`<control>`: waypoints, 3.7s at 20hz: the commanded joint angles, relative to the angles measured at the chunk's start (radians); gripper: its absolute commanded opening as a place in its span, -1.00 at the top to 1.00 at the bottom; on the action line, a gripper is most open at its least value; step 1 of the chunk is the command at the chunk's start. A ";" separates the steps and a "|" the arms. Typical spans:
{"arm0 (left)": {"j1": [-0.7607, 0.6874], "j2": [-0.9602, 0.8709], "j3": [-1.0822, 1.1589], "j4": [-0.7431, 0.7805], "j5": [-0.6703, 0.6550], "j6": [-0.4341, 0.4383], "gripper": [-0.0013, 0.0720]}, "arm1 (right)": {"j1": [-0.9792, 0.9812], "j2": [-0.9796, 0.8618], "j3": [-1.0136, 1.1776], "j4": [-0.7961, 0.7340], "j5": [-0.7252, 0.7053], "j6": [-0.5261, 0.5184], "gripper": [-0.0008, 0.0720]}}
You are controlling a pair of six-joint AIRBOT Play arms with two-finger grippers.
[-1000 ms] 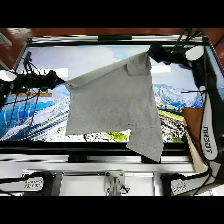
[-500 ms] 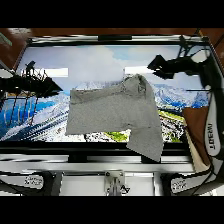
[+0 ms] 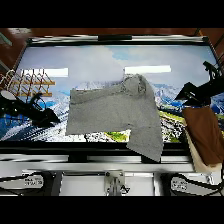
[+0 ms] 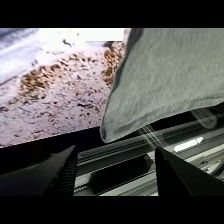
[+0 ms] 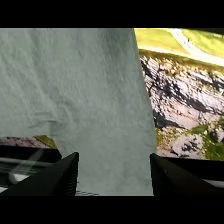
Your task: Fold the shirts.
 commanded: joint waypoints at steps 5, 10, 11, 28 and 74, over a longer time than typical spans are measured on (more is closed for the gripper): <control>0.004 -0.021 -0.198 -0.088 0.133 0.098 -0.48 | -0.019 0.034 -0.097 0.043 -0.031 -0.019 -0.55; -0.025 -0.052 -0.198 -0.161 0.149 0.128 -0.48 | -0.019 0.034 -0.097 0.052 -0.032 -0.019 -0.55; -0.038 -0.056 -0.198 -0.173 0.162 0.126 -0.47 | -0.019 0.034 -0.097 0.052 -0.031 -0.018 -0.55; -0.051 -0.055 -0.122 -0.188 0.030 0.213 0.88 | -0.027 -0.035 -0.411 -0.004 -0.189 -0.013 -0.62; -0.051 0.644 0.652 -0.064 0.193 0.149 0.88 | 0.135 0.368 0.428 -0.027 -0.015 -0.003 0.83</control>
